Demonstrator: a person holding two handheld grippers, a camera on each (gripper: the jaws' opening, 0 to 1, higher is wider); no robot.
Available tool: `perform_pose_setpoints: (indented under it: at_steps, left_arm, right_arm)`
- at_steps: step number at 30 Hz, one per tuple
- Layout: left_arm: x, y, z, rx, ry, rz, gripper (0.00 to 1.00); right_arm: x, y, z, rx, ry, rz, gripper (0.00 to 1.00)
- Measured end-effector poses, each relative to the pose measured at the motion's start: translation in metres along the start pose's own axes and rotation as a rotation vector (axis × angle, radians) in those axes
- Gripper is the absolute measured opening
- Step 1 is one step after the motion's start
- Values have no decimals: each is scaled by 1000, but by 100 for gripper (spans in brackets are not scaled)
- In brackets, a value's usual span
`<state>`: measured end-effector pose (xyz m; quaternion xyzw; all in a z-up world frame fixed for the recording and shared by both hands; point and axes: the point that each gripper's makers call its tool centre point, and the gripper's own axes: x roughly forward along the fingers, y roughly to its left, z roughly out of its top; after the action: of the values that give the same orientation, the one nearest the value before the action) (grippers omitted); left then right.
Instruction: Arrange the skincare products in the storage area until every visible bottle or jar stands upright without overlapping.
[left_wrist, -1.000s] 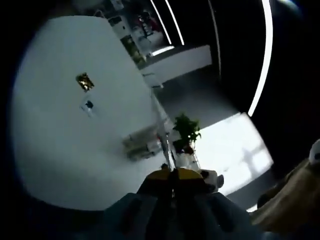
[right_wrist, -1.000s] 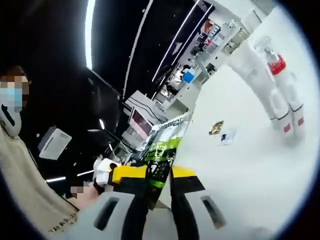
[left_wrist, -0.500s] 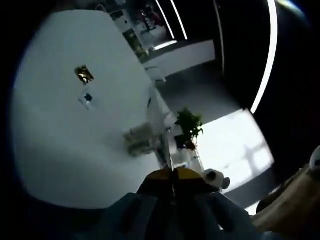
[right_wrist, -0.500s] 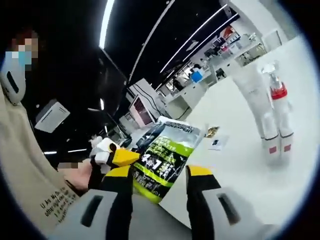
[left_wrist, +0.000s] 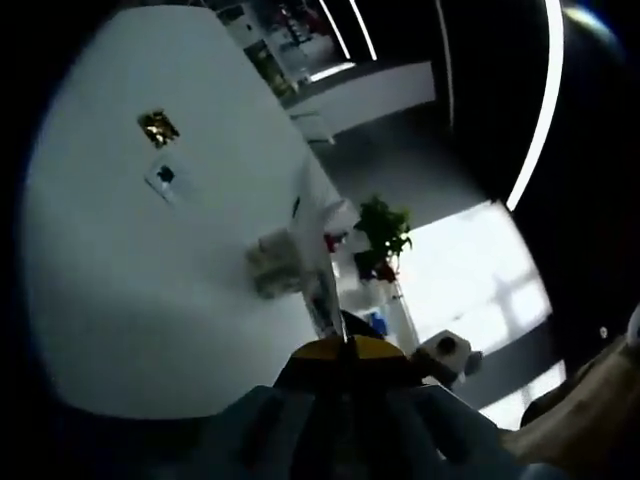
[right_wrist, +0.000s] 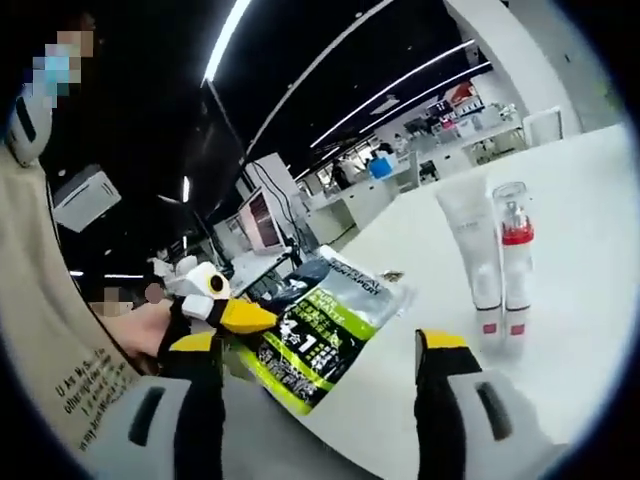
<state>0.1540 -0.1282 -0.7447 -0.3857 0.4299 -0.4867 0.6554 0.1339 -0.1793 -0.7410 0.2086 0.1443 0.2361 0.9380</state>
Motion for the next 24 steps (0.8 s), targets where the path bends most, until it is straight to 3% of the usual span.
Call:
perform_pose_setpoints:
  at_steps: [13, 21, 24]
  left_arm:
    - [14, 29, -5, -12, 28, 70, 0]
    - [26, 54, 4, -42, 14, 121, 0]
    - [32, 59, 6, -45, 14, 134, 0]
  right_arm:
    - [-5, -8, 0, -66, 19, -47, 99]
    - [-10, -9, -2, -71, 27, -49, 99]
    - [-10, -7, -10, -91, 63, -41, 99]
